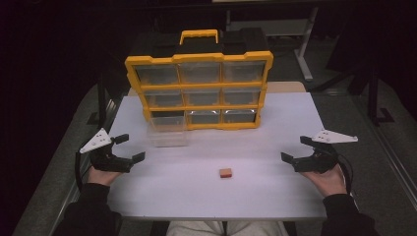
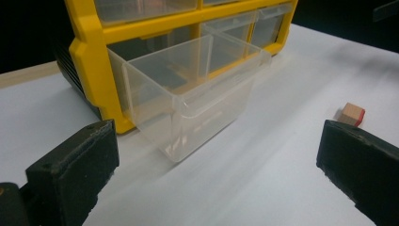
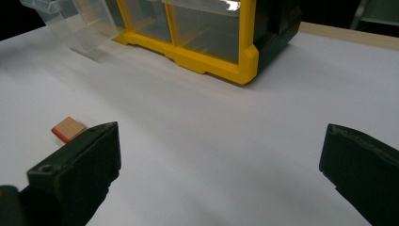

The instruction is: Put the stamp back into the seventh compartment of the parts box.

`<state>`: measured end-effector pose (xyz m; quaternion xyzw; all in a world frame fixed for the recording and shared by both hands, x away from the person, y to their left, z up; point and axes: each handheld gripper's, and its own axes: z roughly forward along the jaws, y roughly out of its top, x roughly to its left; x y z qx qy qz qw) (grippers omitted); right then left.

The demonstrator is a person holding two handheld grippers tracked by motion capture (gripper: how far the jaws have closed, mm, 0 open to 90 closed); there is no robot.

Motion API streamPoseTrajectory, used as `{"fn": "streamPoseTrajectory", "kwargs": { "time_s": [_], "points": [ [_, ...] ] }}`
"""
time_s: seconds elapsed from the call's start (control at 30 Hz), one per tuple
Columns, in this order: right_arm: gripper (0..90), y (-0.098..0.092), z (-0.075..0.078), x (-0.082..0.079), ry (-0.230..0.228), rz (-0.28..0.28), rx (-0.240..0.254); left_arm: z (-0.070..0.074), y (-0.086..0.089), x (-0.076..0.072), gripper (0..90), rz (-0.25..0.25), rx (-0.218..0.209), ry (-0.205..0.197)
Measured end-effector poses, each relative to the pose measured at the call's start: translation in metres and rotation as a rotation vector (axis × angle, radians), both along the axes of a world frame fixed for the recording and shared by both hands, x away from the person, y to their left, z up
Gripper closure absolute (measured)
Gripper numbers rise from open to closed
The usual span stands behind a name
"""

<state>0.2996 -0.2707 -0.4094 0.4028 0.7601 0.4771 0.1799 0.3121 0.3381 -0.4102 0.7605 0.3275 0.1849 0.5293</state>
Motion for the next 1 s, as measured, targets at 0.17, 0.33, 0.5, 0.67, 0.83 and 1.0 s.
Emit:
{"fn": "streamPoseTrajectory", "kwargs": {
  "time_s": [0.17,0.33,0.5,0.67,0.83,1.0],
  "points": [
    [0.0,0.001,0.0,0.0,0.003,0.002,-0.007,-0.001,-0.001,0.0,0.0,-0.009,0.005,0.003],
    [0.0,0.001,0.0,-0.002,0.001,0.005,-0.004,0.0,0.0,-0.001,0.0,0.004,0.004,-0.003],
    [0.0,0.003,0.002,-0.007,-0.006,0.011,-0.01,-0.001,-0.003,-0.005,0.0,0.002,0.018,-0.001],
    [0.0,0.003,0.003,-0.01,-0.008,0.017,-0.002,0.003,-0.007,-0.007,0.0,-0.006,0.052,-0.002],
    [0.0,0.004,0.002,-0.01,-0.003,0.023,-0.004,0.007,-0.009,-0.007,0.0,-0.018,0.083,-0.007],
    [0.0,0.005,0.0,-0.009,0.002,0.025,-0.015,0.018,-0.018,-0.005,0.0,-0.056,0.138,-0.022]
  ]
}}
